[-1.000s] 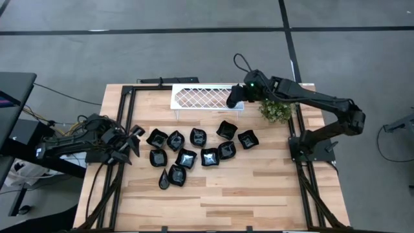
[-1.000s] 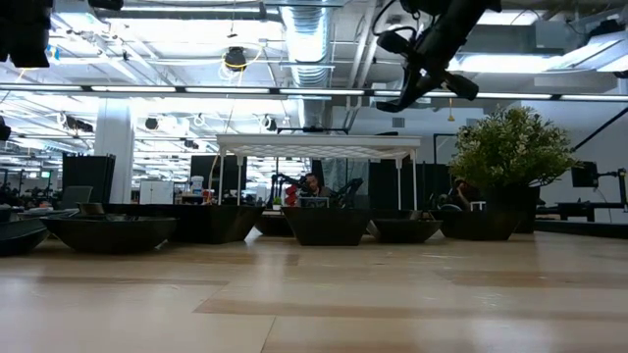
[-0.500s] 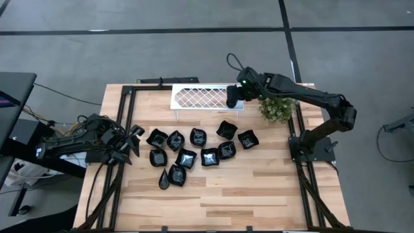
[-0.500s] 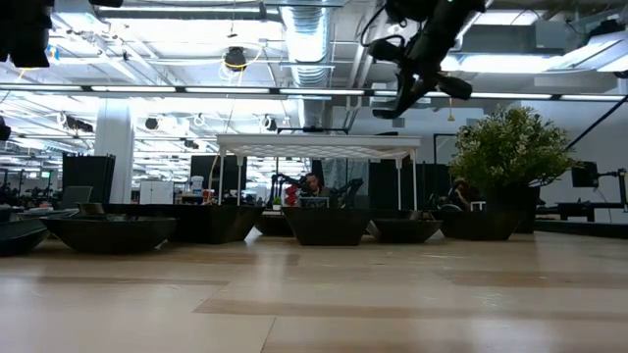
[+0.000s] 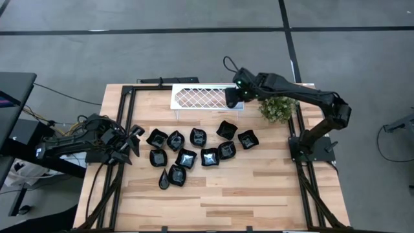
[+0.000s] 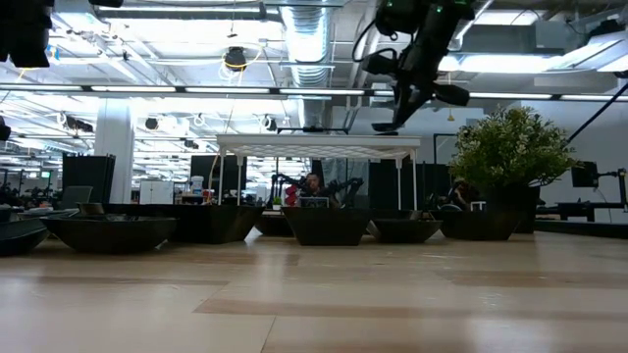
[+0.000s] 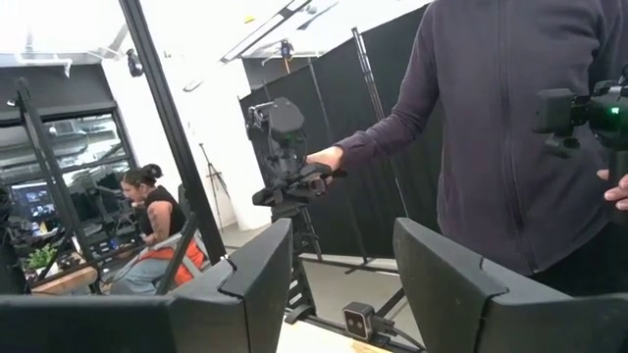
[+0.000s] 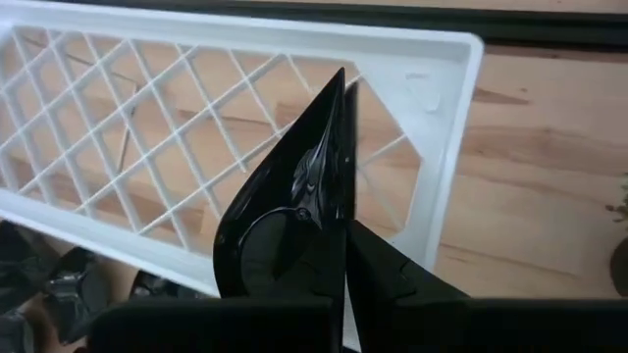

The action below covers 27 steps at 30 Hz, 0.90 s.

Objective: Pick & Place Mini shaped plates
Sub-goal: Stack the drop-shaped plate on top of the drop-shaped plate on the shelf

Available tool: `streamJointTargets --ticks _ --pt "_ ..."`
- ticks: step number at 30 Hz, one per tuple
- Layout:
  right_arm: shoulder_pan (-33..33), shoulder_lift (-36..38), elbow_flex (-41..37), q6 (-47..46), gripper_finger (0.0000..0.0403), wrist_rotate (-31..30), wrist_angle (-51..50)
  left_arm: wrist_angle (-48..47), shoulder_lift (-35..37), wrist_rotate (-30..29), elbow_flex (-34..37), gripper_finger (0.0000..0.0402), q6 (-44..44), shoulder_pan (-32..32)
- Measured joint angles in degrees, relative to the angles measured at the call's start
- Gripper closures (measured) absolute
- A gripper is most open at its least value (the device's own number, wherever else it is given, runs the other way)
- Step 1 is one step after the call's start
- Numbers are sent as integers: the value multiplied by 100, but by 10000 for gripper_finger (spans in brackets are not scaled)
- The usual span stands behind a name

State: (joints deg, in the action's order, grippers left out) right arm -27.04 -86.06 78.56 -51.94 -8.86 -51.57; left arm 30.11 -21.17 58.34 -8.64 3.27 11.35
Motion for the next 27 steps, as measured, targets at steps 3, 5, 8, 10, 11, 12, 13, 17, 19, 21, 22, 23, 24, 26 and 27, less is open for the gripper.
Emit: streamJointTargets --ticks 3,5,8,10,11,12,13,17,19,21,22,23,24,26,27 --pt "-26 -44 2 2 403 -7 36 -2 0 1 0 219 0 -2" --pt "-55 -68 -15 44 403 -7 20 -2 0 1 0 219 0 0" --pt "-55 -122 -20 72 403 -16 143 -1 0 1 0 219 0 -1" --pt "-96 -142 -42 118 403 -34 70 0 0 0 0 219 1 -1" --pt "-116 -152 -39 131 403 -46 119 0 0 1 0 219 1 0" --pt "-129 -169 -25 131 403 -46 163 -1 0 1 0 219 1 -2" --pt "-144 -186 -24 131 403 -44 154 0 0 1 0 219 2 -1" --pt "-152 -196 -35 131 403 -37 128 0 2 1 0 219 4 0" --pt "-149 -195 -35 131 403 -19 125 0 0 1 0 219 4 -2" --pt "-149 -195 -35 107 403 -15 123 0 1 1 0 219 2 -1" --pt "-149 -195 -35 107 403 -15 125 0 0 1 0 219 2 -1" --pt "-151 -195 -35 105 403 -11 122 0 1 1 0 219 2 -1" --pt "-151 -195 -35 103 403 2 122 0 0 1 0 219 2 -1" --pt "-151 -195 -35 85 403 22 125 0 0 1 0 219 0 -2" --pt "-151 -195 -35 83 403 64 123 0 1 1 0 219 0 -1"
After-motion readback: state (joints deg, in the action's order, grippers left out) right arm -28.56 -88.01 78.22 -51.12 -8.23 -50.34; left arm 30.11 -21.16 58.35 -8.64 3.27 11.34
